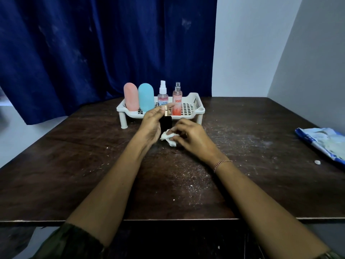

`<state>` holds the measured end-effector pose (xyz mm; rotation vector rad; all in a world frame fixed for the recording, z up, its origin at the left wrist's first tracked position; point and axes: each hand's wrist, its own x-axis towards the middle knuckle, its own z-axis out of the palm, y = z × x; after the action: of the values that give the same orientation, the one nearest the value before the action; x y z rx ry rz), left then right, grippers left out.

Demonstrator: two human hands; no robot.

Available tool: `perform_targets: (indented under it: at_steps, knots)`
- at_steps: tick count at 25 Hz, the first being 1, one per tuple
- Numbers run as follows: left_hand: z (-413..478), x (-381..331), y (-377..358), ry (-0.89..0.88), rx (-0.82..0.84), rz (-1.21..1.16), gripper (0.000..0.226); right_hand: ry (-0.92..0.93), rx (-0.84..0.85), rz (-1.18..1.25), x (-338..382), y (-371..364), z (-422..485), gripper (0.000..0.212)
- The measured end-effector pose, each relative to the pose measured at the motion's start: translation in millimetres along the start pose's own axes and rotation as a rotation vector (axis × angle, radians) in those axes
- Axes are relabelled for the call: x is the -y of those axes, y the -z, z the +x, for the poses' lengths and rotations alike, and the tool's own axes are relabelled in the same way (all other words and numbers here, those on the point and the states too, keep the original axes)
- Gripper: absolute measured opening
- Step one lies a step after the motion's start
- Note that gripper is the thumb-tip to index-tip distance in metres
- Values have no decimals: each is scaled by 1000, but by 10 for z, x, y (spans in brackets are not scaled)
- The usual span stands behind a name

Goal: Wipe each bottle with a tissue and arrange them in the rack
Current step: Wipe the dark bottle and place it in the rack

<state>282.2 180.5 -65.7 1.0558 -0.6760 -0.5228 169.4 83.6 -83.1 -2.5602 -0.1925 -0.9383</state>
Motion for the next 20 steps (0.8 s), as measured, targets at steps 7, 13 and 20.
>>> perform_targets:
  at_steps: [7, 13, 20]
  knots:
    - [5, 48, -104, -15, -11, 15, 26, -61, -211, 21, -4, 29, 19, 19]
    - [49, -52, 14, -75, -148, -35, 27, 53, 24, 28, 70, -40, 10, 21]
    - [54, -59, 44, 39, -163, -254, 30, 107, 4, 33, 126, 1, 4, 24]
